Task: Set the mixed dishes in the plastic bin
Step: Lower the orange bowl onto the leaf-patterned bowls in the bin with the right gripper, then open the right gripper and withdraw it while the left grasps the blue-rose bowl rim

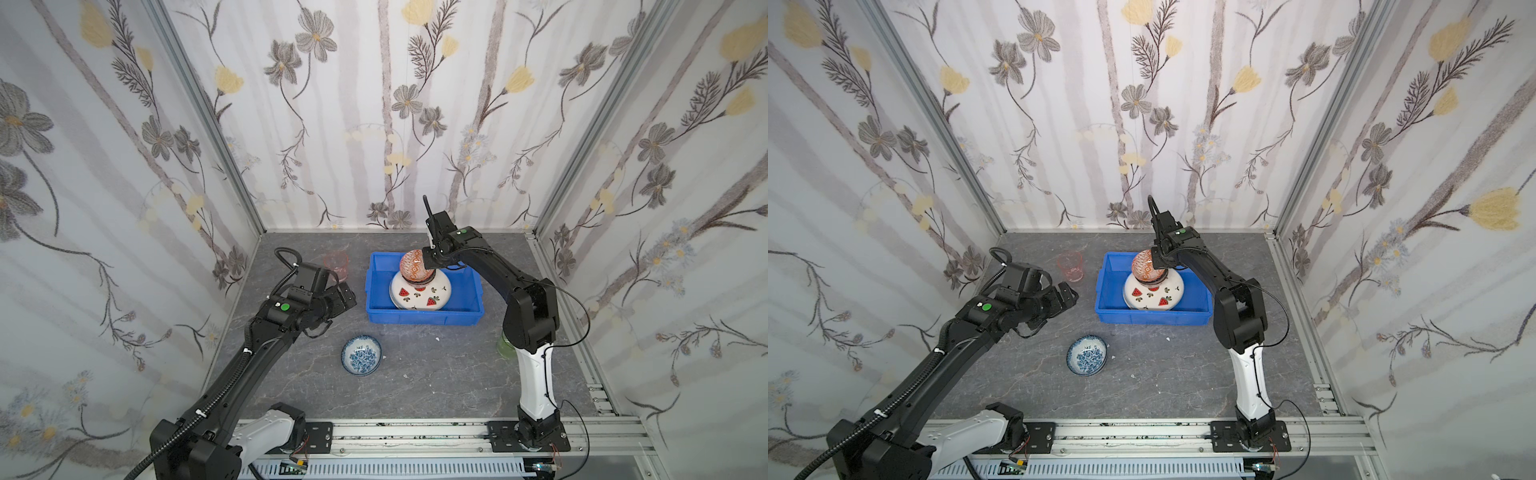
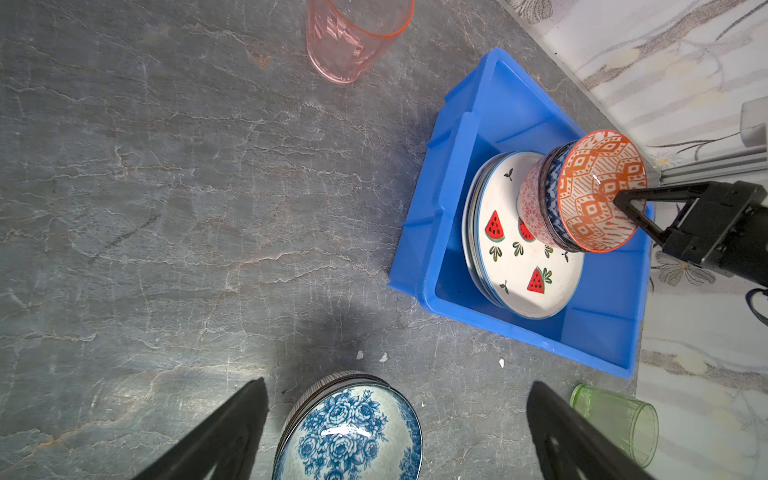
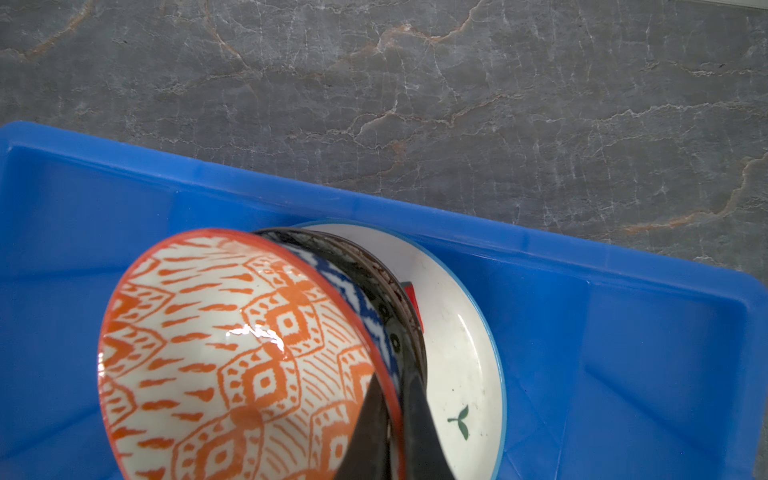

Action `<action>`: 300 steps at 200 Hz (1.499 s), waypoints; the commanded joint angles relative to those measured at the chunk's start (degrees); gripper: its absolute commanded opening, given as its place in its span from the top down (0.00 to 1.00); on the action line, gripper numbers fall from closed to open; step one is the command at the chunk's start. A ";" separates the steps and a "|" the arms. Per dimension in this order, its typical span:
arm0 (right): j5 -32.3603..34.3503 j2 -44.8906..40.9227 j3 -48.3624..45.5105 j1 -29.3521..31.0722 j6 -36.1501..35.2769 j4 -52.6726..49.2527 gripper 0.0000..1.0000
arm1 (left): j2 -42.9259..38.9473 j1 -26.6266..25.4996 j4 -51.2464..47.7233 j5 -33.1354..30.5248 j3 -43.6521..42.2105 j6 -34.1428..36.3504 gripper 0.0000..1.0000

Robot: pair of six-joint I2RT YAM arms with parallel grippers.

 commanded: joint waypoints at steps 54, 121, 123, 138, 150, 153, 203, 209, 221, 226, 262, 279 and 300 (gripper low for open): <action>2.81 -2.14 -2.12 0.17 -0.21 2.54 0.81 | -0.55 0.04 1.24 0.25 -0.48 0.21 0.00; 3.93 -3.48 -3.37 0.39 -0.03 3.57 0.63 | -1.28 0.07 1.25 0.46 -0.77 -0.06 0.00; 3.99 -3.62 -3.42 0.43 -0.04 3.62 0.62 | -1.28 0.07 1.19 0.43 -0.77 -0.06 0.00; 4.10 -4.20 -3.92 0.51 0.05 4.02 0.59 | -1.38 0.16 1.23 0.31 -0.96 -0.06 0.00; 4.02 -4.98 -4.49 0.53 0.20 4.35 0.55 | -1.63 0.16 1.18 0.26 -1.42 -0.06 0.00; 4.02 -5.25 -4.55 0.57 0.22 4.47 0.54 | -1.69 0.16 1.18 0.24 -1.59 -0.10 0.00; 2.78 -13.34 -8.92 2.04 0.27 5.34 0.20 | -3.63 0.30 0.60 3.34 -7.13 -0.58 0.00; 2.41 -14.72 -10.20 2.26 0.31 5.76 0.01 | -3.86 0.27 0.16 3.85 -7.89 -0.44 0.00; 1.62 -17.88 -13.56 2.75 0.53 7.01 0.00 | -4.00 0.28 -1.62 4.81 -9.26 0.02 0.00; 1.31 -19.23 -15.15 2.87 0.64 7.50 0.00 | -4.25 0.09 -2.57 4.75 -9.70 0.03 0.00; -2.13 -28.68 -26.56 4.15 2.33 11.00 0.00 | -9.02 -2.71 -6.32 4.23 -15.12 -3.06 0.00; -5.95 -33.90 -34.08 4.22 4.58 15.71 0.00 | -11.38 -5.28 -6.37 4.56 -18.14 -6.20 0.02; -7.51 -39.17 -40.40 4.06 6.62 18.69 0.00 | -12.59 -9.20 -6.30 3.38 -20.21 -9.80 0.09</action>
